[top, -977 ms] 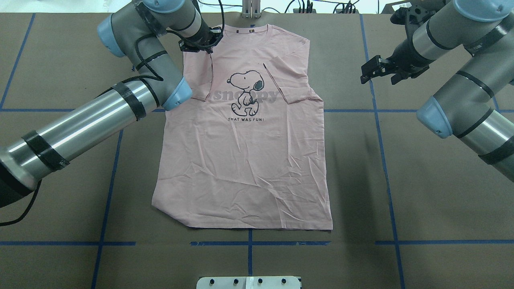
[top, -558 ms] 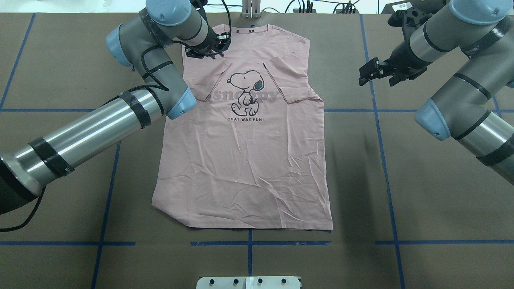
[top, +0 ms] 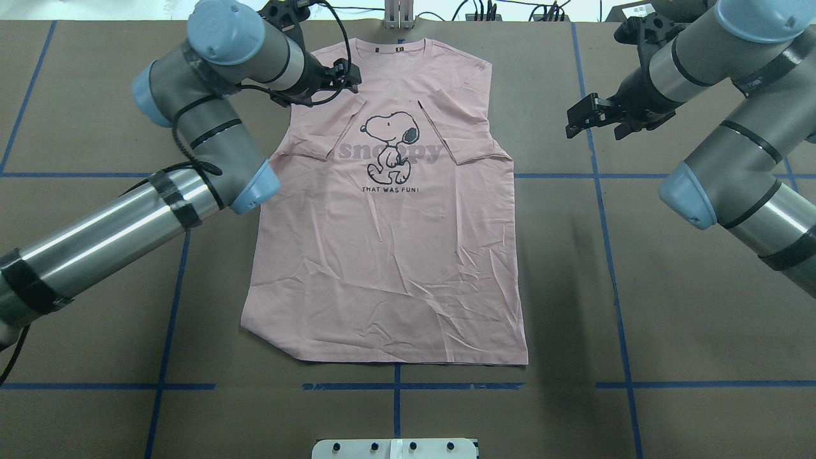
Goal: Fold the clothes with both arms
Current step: 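Release the sleeve and move both grippers toward the shirt's near hem corners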
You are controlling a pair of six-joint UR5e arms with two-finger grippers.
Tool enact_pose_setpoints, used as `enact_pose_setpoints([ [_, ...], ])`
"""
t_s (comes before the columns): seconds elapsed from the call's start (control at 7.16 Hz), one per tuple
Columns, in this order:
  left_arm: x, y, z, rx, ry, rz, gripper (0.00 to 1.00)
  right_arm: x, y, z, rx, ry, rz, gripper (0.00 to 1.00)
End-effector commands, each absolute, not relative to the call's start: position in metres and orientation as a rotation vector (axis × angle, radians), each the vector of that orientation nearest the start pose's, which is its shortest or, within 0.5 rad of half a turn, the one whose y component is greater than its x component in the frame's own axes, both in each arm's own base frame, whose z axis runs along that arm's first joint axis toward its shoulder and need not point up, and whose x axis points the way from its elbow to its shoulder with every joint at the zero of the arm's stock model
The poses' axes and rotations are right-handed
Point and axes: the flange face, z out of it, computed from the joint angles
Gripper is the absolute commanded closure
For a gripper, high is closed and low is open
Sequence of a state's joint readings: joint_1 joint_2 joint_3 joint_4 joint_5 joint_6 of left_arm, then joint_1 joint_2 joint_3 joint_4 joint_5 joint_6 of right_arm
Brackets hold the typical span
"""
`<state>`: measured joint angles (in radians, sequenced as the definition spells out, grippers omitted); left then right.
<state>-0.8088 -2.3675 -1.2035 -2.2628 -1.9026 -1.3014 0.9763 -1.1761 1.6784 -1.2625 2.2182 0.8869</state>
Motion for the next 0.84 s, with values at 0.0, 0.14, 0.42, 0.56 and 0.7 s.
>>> enact_pose_setpoints([
  [0.0,0.446,-0.568,0.251,0.315,1.077,-0.19,0.0,-0.304,-0.505,0.326,0.146,-1.003,0.113,0.0],
  [0.14,0.439,-0.52,0.246,0.283,1.023,-0.132,0.0,-0.322,-0.466,0.32,0.125,-1.011,0.119,0.0],
  [0.42,0.394,-0.46,0.272,0.266,1.012,-0.112,0.0,-0.382,-0.367,0.305,0.033,-1.017,0.25,0.0],
  [0.56,0.389,-0.456,0.276,0.266,1.011,-0.114,0.0,-0.413,-0.326,0.316,-0.007,-0.986,0.271,0.0],
  [0.7,0.39,-0.456,0.276,0.263,1.01,-0.112,0.0,-0.434,-0.299,0.325,0.021,-0.953,0.253,0.0],
])
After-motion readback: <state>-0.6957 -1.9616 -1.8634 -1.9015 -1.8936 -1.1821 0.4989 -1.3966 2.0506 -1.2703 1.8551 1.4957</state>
